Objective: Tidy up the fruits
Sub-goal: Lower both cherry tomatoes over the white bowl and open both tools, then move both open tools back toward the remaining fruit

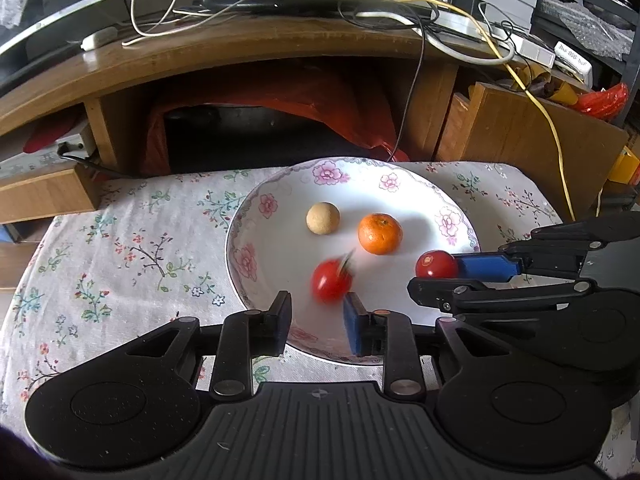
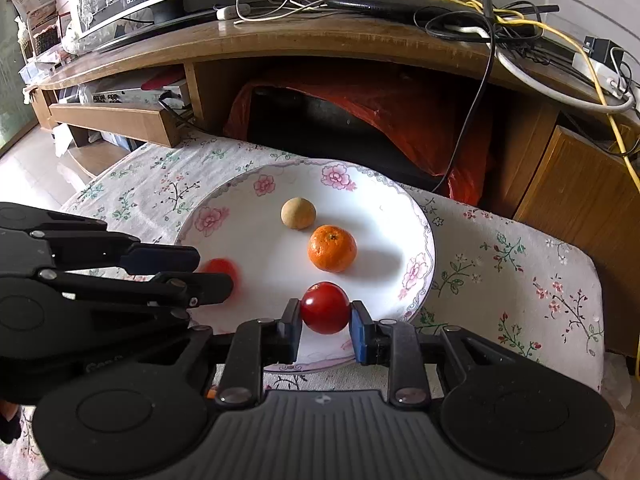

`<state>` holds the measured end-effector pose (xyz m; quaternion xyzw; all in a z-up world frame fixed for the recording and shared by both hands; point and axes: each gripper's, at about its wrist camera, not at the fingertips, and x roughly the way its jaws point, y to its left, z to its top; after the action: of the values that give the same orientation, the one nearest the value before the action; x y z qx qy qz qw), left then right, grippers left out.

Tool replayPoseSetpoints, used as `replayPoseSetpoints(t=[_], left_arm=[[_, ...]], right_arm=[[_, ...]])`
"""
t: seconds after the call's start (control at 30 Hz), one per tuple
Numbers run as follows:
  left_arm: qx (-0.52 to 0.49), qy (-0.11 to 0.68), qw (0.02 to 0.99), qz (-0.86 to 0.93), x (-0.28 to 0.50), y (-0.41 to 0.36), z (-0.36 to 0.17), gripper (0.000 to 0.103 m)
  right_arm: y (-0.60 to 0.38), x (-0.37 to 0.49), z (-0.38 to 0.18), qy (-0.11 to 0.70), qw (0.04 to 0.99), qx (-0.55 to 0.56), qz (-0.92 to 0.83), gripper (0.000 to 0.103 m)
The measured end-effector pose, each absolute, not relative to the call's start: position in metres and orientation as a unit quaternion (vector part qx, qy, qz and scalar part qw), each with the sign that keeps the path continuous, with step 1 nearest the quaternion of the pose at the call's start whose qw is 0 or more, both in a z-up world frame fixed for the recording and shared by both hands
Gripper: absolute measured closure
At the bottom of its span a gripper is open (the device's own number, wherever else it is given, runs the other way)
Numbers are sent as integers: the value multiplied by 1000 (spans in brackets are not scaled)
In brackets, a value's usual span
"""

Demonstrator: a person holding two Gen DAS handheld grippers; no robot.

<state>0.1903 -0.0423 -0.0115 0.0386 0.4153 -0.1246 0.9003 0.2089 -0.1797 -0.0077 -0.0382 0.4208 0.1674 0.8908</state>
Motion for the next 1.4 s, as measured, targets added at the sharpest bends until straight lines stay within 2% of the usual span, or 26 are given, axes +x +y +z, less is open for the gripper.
replayPoseSetpoints(t=[0.2,0.33,0.63,1.4], left_arm=[[28,406,905,-123,189,-40,-4,62],[29,397,909,-126,186,-39,2,53],[39,388,911,-133,174,-42,9,51],[27,400,906,-134,121,-23,14,48]], right_arm=[[-182,210,-3,415,894,-30,165,76],[-185,209,5,404,900,-20,164,75],[-192,203,21,388,908,1,158,74],[-178,144,16,416,891,-3,182,73]])
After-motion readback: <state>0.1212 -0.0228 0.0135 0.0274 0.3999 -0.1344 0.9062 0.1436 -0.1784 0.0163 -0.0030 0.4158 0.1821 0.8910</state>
